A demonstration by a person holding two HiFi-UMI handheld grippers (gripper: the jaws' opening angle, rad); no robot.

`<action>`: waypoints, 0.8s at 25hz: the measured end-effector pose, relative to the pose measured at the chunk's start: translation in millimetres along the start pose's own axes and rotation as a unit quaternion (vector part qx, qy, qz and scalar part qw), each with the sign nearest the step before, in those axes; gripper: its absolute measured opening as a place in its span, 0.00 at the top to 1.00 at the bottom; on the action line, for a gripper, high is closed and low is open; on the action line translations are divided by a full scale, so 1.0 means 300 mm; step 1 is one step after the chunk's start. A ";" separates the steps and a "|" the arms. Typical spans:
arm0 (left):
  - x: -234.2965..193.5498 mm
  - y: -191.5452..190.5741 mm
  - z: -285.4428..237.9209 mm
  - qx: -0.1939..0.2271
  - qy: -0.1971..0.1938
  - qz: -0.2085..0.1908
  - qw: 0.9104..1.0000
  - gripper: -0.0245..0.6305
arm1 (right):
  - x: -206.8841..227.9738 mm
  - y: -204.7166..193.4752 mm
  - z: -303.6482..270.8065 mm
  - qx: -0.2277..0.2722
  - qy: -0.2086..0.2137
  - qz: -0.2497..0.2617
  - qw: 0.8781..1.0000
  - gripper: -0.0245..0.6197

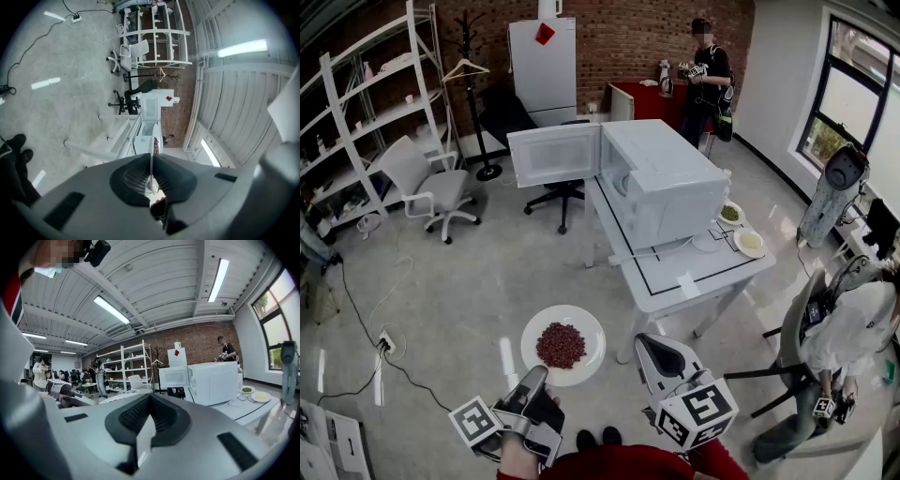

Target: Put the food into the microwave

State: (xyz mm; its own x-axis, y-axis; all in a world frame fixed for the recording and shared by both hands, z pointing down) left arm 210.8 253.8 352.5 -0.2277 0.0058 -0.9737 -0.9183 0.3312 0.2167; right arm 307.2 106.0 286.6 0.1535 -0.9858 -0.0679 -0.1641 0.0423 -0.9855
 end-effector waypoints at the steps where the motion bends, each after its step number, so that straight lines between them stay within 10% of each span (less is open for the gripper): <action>1: 0.001 0.001 -0.002 0.000 0.000 0.000 1.000 0.93 | 0.001 0.001 -0.003 0.000 0.001 0.001 1.000 0.94; 20: -0.003 -0.006 -0.032 0.006 0.000 -0.006 1.000 0.93 | 0.011 -0.019 -0.014 0.000 0.027 -0.003 1.000 0.94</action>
State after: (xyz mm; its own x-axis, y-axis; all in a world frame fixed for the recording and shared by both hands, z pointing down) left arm 209.6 244.1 353.6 -0.2177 0.0015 -0.9760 -0.9167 0.3430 0.2050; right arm 304.6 101.7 292.6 0.1012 -0.9935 -0.0529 -0.1638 0.0358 -0.9858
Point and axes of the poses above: the fingertips, and each gripper's own axes: z backward along the fingers, x to its right, y out of its top, the point moved 1 cm from there along z, backward along the fingers, and after that the axes turned 11 degrees about z, right-handed, at the moved point
